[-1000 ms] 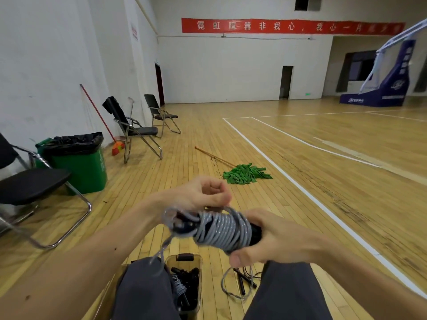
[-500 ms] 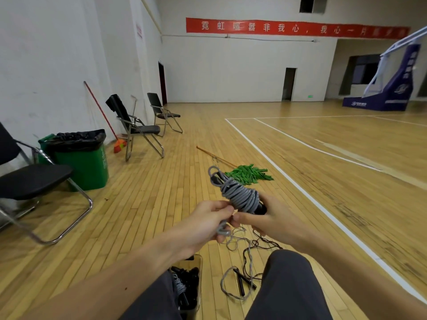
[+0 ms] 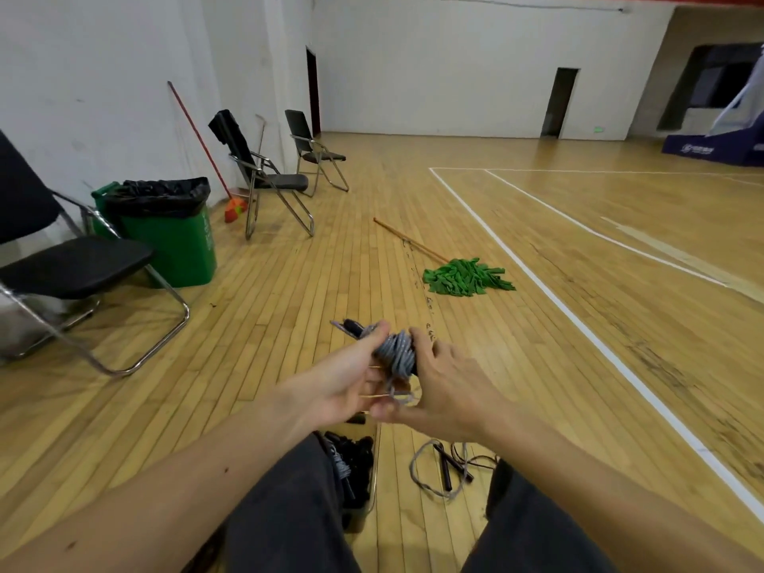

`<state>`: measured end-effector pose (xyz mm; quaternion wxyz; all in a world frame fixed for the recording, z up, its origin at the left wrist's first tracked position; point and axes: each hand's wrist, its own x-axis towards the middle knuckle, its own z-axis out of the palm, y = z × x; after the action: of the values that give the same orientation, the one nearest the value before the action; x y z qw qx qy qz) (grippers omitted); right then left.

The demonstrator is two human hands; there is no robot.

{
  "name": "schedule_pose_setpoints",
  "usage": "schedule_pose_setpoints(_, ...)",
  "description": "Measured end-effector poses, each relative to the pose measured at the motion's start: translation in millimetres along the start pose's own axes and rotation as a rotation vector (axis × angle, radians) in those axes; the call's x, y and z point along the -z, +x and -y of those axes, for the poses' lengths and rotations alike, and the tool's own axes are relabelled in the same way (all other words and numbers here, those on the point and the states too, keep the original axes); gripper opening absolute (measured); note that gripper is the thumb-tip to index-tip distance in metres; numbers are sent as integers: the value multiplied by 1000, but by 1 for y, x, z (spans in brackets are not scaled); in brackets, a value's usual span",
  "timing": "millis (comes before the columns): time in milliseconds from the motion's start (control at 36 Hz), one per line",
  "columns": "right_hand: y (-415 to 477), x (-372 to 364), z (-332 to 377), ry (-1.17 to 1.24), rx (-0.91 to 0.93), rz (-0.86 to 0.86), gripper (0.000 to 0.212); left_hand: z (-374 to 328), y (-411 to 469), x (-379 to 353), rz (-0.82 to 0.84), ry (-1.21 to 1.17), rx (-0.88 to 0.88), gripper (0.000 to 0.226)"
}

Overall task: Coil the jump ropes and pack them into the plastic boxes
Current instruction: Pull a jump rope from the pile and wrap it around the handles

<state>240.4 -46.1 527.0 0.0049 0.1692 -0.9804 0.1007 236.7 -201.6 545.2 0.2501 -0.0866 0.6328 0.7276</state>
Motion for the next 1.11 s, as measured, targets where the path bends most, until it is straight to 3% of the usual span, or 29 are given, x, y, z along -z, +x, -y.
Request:
schedule_pose_setpoints(83, 23, -14, 6, 86, 26, 10, 92, 6, 16, 27, -37, -31, -16, 54)
schedule_pose_setpoints(306, 80, -82, 4, 510, -11, 318, 63, 46, 79, 91, -127, 28, 90, 46)
schedule_pose_setpoints(528, 115, -181, -18, 857, -234, 491, 61, 101, 156, 126, -165, 124, 274, 48)
schedule_pose_setpoints(639, 137, -217, -26, 1011, -419, 476, 19, 126, 202, 135, -141, 138, 304, 44)
schedule_pose_setpoints(722, 156, -248, -34, 1013, -487, 447, 20, 154, 237, 141, -182, 151, 332, 34)
schedule_pose_setpoints(806, 173, -282, -38, 933, -526, 416, 25, 181, 273, 150, -222, 177, 398, 39)
schedule_pose_setpoints(889, 191, -322, -42, 906, -565, 459, 14, 206, 308, 163, -244, 212, 452, 33)
schedule_pose_setpoints(944, 205, -350, -48, 888, -584, 496, 18, 220, 330, 174, -273, 247, 465, 29)
schedule_pose_setpoints(1111, 247, -400, -55, 852, -614, 603, 22, 260, 391, 206, -400, 326, 502, 47)
